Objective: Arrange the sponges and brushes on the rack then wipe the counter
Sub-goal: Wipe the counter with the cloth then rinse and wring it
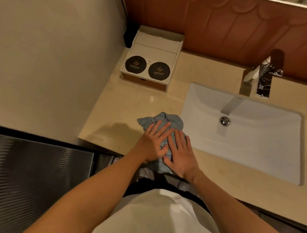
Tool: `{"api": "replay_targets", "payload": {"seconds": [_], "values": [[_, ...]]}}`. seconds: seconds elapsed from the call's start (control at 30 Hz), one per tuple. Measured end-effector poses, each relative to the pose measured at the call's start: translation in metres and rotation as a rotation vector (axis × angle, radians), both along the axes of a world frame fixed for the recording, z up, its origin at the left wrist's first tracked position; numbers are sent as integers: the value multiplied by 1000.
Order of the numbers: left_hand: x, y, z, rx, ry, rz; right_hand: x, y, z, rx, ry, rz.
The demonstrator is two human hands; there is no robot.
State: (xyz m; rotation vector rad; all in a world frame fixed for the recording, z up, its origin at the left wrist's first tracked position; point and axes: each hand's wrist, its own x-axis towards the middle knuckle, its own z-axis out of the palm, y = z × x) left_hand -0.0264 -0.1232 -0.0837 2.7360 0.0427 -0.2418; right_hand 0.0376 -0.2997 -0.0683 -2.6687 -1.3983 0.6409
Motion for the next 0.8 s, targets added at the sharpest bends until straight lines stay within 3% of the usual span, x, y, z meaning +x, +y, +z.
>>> {"api": "replay_targets", "payload": {"seconds": [0.33, 0.8], "values": [[71, 55, 7, 96, 190, 35, 51, 68, 3, -30, -35, -133], [95, 95, 7, 90, 137, 13, 83, 105, -5, -3, 8, -106]]}}
